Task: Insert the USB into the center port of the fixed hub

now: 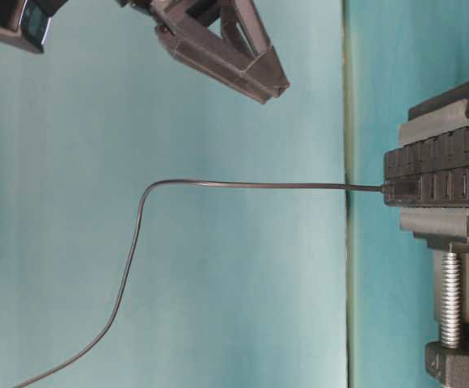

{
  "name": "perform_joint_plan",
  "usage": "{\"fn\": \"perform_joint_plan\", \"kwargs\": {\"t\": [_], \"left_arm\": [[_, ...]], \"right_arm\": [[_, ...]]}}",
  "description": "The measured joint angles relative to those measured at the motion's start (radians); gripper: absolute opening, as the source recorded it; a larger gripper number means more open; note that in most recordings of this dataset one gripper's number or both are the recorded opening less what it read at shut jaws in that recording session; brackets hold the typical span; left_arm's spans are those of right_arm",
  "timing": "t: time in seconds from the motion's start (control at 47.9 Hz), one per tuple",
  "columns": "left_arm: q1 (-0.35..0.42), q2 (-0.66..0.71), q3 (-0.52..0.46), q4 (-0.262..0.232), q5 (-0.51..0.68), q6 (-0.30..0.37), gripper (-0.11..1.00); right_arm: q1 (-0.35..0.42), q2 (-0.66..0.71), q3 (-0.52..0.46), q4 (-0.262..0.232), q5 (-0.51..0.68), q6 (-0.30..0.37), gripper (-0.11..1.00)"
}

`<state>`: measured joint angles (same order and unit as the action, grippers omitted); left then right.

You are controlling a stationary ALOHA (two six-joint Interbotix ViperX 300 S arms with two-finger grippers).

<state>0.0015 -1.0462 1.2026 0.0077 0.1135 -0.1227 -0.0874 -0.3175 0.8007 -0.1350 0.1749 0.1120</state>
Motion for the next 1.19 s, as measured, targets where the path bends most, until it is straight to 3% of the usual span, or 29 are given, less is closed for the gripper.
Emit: {"fn": "perform_joint_plan", "kwargs": {"t": [1.19], "left_arm": [[0.0,-0.002,-0.003,0.0,0.003,0.0,0.0]], "right_arm": [[0.003,-0.021,0.028,0.0,-0.006,0.0,0.72]]}}
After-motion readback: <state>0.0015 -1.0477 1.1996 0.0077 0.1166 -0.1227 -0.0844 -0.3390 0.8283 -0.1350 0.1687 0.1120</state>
